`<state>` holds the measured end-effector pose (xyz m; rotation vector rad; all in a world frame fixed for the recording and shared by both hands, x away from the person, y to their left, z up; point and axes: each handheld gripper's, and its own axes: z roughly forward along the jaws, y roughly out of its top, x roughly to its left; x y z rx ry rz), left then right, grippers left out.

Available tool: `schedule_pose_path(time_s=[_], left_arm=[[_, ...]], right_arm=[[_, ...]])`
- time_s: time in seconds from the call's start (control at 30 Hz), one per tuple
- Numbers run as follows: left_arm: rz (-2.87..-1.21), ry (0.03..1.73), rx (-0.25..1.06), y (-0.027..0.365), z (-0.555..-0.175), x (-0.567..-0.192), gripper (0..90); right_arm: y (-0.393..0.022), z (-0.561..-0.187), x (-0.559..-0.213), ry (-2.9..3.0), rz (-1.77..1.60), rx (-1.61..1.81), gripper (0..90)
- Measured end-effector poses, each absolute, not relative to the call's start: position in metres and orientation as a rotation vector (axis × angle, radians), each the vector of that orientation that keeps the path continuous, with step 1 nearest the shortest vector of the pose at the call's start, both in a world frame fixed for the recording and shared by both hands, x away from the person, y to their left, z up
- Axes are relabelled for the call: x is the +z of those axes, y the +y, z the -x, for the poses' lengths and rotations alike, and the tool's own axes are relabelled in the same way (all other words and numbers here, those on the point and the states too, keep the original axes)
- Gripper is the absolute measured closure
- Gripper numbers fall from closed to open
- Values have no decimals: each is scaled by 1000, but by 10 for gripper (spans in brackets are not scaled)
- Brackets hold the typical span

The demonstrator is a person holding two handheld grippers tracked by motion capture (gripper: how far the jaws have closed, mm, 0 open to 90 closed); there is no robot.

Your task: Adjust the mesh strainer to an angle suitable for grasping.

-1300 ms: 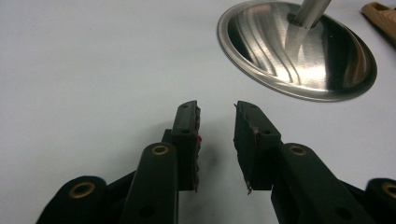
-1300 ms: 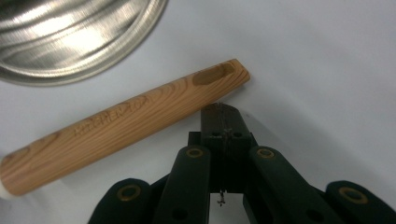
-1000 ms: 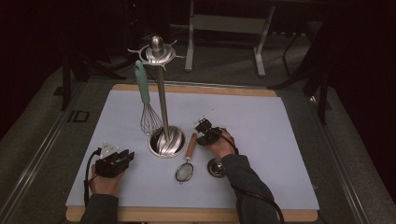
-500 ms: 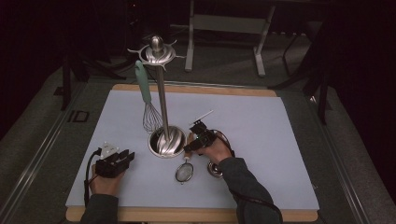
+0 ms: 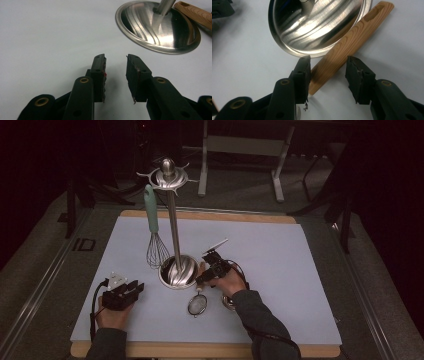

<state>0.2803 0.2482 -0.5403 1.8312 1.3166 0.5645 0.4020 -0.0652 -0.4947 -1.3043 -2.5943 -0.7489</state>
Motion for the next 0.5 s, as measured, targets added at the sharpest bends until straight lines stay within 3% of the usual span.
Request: schedule_pose_path(time_s=[0.33,0.5], left_arm=[[-1824,1319,562,249,-280,-540,687],[-1819,1319,560,249,-280,-540,687]], right_arm=[[-70,-409,-504,-2472,1315,-749,489],[-61,-406,-509,-2462,1289,-776,545]])
